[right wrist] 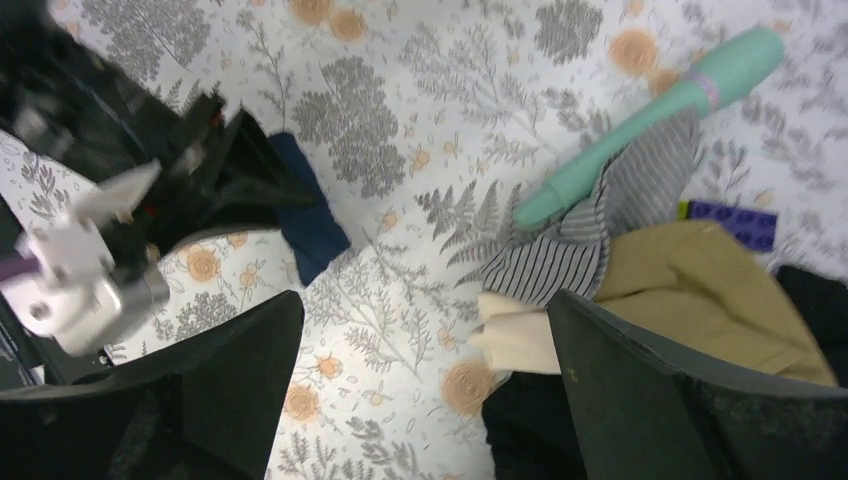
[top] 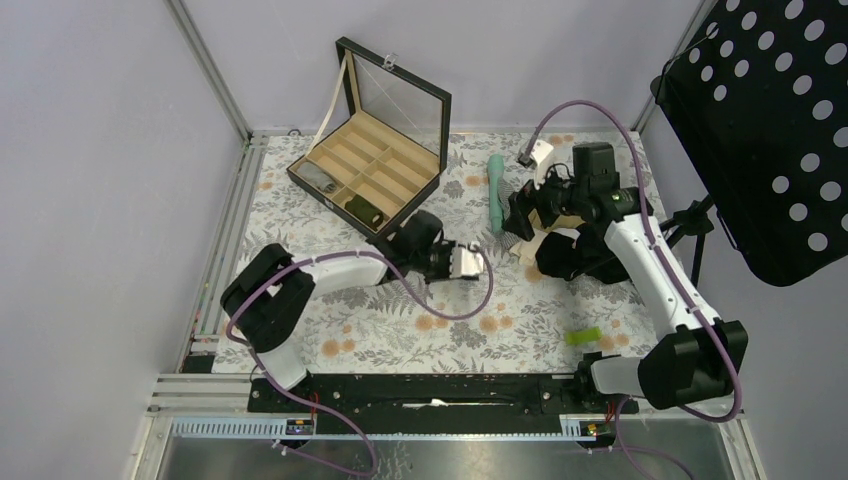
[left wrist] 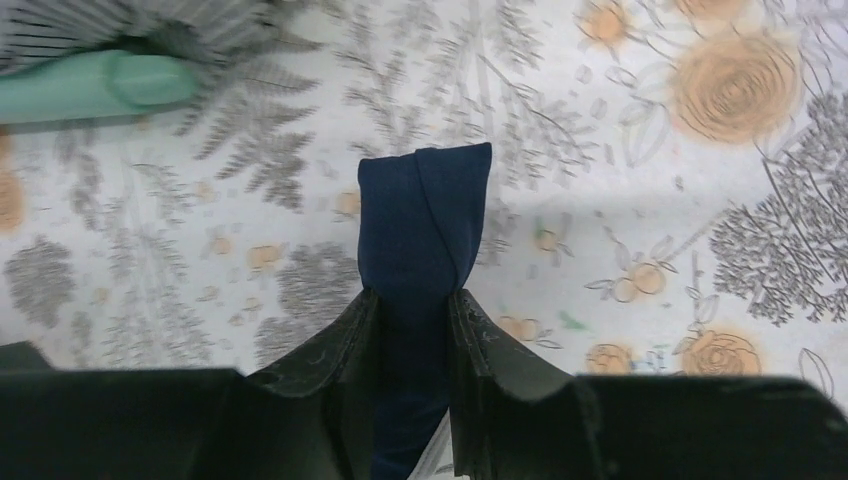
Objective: Roll the underwear
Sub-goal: Pick up the underwear from the center of the board, then place the underwear in the storage box, then move the underwear to the center of the board.
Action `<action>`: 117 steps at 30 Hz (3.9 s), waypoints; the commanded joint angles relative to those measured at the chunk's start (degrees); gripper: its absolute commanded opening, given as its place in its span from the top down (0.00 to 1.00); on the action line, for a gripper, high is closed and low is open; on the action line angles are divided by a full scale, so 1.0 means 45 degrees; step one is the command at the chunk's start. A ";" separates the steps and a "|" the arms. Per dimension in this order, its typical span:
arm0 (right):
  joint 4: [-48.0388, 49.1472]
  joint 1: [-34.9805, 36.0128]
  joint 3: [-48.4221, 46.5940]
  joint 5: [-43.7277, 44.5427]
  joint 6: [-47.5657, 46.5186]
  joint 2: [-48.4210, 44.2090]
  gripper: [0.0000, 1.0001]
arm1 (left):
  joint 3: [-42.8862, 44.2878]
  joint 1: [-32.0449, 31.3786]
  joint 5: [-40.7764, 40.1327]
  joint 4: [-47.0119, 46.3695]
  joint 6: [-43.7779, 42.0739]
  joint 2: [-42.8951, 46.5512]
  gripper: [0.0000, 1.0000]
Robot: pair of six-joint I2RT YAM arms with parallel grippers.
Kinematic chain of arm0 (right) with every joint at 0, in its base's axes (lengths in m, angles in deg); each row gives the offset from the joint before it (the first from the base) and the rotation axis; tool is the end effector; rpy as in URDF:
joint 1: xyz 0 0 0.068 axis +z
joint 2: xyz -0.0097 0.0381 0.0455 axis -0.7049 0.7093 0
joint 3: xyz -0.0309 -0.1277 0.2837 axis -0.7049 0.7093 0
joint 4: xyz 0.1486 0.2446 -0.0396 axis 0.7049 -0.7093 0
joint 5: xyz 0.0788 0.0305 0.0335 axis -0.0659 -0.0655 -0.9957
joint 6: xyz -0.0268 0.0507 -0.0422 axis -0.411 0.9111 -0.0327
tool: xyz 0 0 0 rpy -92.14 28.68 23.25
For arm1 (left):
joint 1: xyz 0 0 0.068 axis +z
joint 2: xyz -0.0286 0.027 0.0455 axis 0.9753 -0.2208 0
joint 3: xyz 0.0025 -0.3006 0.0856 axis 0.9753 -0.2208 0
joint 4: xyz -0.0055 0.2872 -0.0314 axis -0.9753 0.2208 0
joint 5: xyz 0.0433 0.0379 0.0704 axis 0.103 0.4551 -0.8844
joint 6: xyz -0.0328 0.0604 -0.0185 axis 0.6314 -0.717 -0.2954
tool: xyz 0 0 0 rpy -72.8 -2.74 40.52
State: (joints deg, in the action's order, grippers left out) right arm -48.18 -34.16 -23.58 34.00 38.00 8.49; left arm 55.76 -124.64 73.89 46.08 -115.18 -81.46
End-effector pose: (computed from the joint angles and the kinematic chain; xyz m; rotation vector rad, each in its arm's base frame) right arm 0.3132 0.0934 0.3692 -1.0147 1.8894 0.5110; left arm 0.2477 -0.3034 0.1777 1.7959 1.4575 -0.4966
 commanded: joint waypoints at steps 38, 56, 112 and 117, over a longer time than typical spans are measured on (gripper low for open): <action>-0.3428 -0.0041 0.2724 0.0209 -0.0610 -0.1559 0.00 | 1.5408 0.7776 0.1071 1.4980 -1.3644 -0.8479 1.00; -0.3248 -0.0039 0.2709 0.0381 -0.0785 -0.0240 0.00 | 1.2200 0.8179 0.1572 1.3527 -1.3919 -0.7360 1.00; -0.3298 -0.0044 0.1687 0.0138 -0.0410 -0.0512 0.00 | 0.9128 0.8455 0.3206 0.8881 -0.6335 -0.2958 0.41; -0.2476 -0.0421 0.1510 0.1284 0.1032 -0.1150 0.00 | 0.7607 0.8277 0.3747 0.6229 -0.1774 -0.0280 0.40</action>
State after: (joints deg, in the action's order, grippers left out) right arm -62.65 -34.53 -14.23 36.02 36.34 6.61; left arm 92.53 -86.87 84.88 88.25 -143.55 -94.73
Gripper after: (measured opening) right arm 0.993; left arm 0.595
